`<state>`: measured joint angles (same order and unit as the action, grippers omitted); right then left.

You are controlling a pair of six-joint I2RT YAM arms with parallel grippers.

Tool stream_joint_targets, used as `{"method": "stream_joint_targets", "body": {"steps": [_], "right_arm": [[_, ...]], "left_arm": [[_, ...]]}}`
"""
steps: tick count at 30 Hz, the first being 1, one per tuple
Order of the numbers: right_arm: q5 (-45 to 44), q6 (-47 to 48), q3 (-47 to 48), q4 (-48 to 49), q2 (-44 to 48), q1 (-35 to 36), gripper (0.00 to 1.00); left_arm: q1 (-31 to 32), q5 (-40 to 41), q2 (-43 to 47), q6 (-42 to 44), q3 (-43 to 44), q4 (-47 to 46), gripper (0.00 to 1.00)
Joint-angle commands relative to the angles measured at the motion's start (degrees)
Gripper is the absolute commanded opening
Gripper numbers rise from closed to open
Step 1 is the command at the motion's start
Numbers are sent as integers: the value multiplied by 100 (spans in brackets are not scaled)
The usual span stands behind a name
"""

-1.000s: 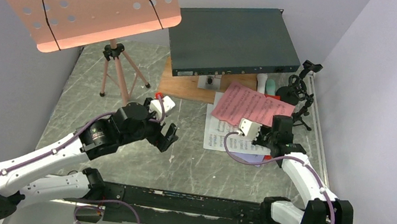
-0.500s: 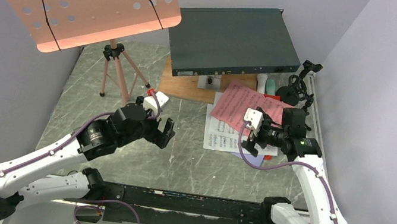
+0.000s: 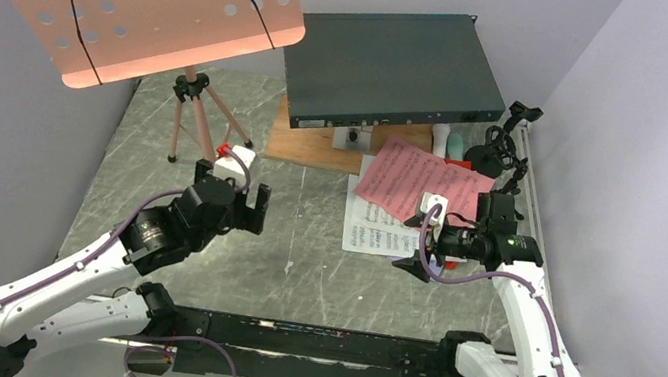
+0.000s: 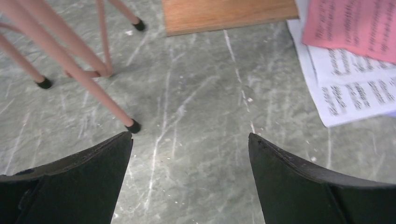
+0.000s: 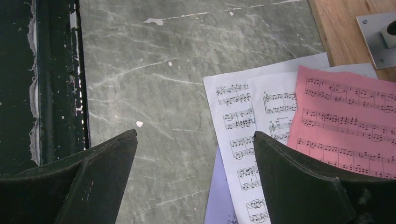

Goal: Pack up the instrument practice props
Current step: Place the sheet music at the center of the board, then adjust the music stand at the center of the board.

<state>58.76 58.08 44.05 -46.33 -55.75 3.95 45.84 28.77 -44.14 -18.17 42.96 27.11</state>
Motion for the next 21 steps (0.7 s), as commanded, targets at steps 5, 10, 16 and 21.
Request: {"method": "stream_joint_targets", "body": {"steps": [5,10,16,21], "right_arm": [[283,44,-72,57,36,-26,98],[275,70,-66,36,-5,-32,98],[267,71,-63,27,-20,-32,99],[265,93,-63,3,-15,-32,99]], "left_arm": [[-1213,-680,-76,-311,-1,-474,99],[-1960,-1014,-95,-411,93,-555,99],[-2964,-1391,-137,-430,-11,-1148,100],[-3790,-1963,-534,-183,-202,-1980,97]]}}
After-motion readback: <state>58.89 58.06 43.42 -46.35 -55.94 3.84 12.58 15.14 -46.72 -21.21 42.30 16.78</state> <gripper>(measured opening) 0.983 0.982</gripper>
